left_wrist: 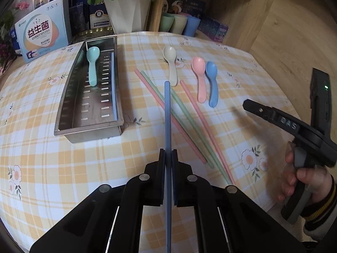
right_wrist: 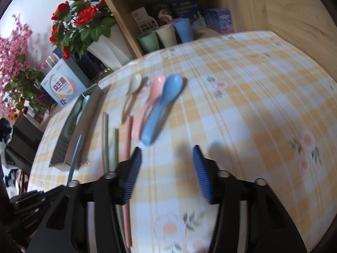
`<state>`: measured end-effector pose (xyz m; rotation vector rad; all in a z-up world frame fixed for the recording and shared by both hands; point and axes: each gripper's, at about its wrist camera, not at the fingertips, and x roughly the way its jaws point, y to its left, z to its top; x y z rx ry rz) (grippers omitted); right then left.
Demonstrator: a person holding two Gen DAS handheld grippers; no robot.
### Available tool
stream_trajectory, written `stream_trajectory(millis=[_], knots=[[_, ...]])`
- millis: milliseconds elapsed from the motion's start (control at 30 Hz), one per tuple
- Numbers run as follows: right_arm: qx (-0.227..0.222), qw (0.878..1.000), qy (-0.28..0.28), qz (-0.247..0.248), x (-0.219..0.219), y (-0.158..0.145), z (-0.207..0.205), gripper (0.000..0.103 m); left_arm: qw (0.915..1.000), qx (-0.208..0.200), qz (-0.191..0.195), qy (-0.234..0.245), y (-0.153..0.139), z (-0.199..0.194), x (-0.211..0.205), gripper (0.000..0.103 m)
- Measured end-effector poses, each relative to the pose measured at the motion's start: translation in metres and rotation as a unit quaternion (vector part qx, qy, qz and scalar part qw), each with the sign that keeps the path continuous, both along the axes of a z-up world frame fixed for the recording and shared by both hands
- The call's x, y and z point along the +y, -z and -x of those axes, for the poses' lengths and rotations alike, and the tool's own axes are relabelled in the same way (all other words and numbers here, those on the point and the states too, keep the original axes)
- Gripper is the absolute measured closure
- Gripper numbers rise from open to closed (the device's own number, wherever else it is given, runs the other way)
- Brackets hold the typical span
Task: Organize utensils
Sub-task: 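Grasp and lift the blue spoon with right gripper while left holds the chopstick, then lower the blue chopstick into the steel tray with left gripper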
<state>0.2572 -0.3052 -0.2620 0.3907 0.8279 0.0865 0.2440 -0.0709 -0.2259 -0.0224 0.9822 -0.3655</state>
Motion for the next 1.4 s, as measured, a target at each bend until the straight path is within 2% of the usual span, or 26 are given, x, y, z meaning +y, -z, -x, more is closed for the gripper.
stream_trajectory(millis=[133, 267, 367, 633, 667, 700, 833, 867, 933, 1067, 1400], knots=[[-0.003, 1.0, -0.008, -0.02, -0.004, -0.003, -0.038, 0.068, 0.9999, -0.011, 0.013, -0.002, -0.007, 0.003, 0.008, 0.097], [0.03, 0.999, 0.003, -0.025, -0.004, 0.009, -0.076, 0.073, 0.9996, -0.014, 0.021, -0.011, -0.009, 0.004, 0.018, 0.097], [0.059, 0.997, 0.02, -0.035, -0.001, 0.022, -0.095, 0.073, 0.9993, -0.017, 0.027, -0.019, -0.01, 0.003, 0.028, 0.097], [0.079, 0.993, 0.05, -0.065, 0.005, 0.03, -0.11, 0.073, 0.9984, -0.016, 0.042, -0.034, -0.011, 0.004, 0.042, 0.097], [0.081, 0.993, 0.05, -0.063, 0.006, 0.03, -0.112, 0.074, 0.9983, -0.016, 0.044, -0.035, -0.011, 0.004, 0.043, 0.097], [0.084, 0.993, 0.05, -0.064, 0.007, 0.03, -0.113, 0.081, 0.9982, -0.015, 0.045, -0.035, -0.01, 0.004, 0.043, 0.097], [0.093, 0.993, 0.045, -0.058, 0.011, 0.029, -0.115, 0.084, 0.9981, -0.014, 0.048, -0.036, -0.01, 0.003, 0.045, 0.097], [0.095, 0.993, 0.045, -0.05, 0.013, 0.029, -0.115, 0.09, 0.998, -0.014, 0.049, -0.036, -0.01, 0.004, 0.045, 0.097], [0.103, 0.993, 0.046, -0.037, 0.014, 0.03, -0.115, 0.096, 0.9979, -0.014, 0.051, -0.037, -0.01, 0.004, 0.046, 0.097], [0.095, 0.994, 0.053, -0.027, 0.013, 0.028, -0.107, 0.096, 0.9976, -0.012, 0.054, -0.04, -0.01, 0.004, 0.047, 0.097], [0.04, 0.986, 0.082, -0.14, 0.004, 0.008, -0.05, 0.096, 0.9962, -0.007, 0.067, -0.055, -0.02, -0.009, 0.059, 0.097]])
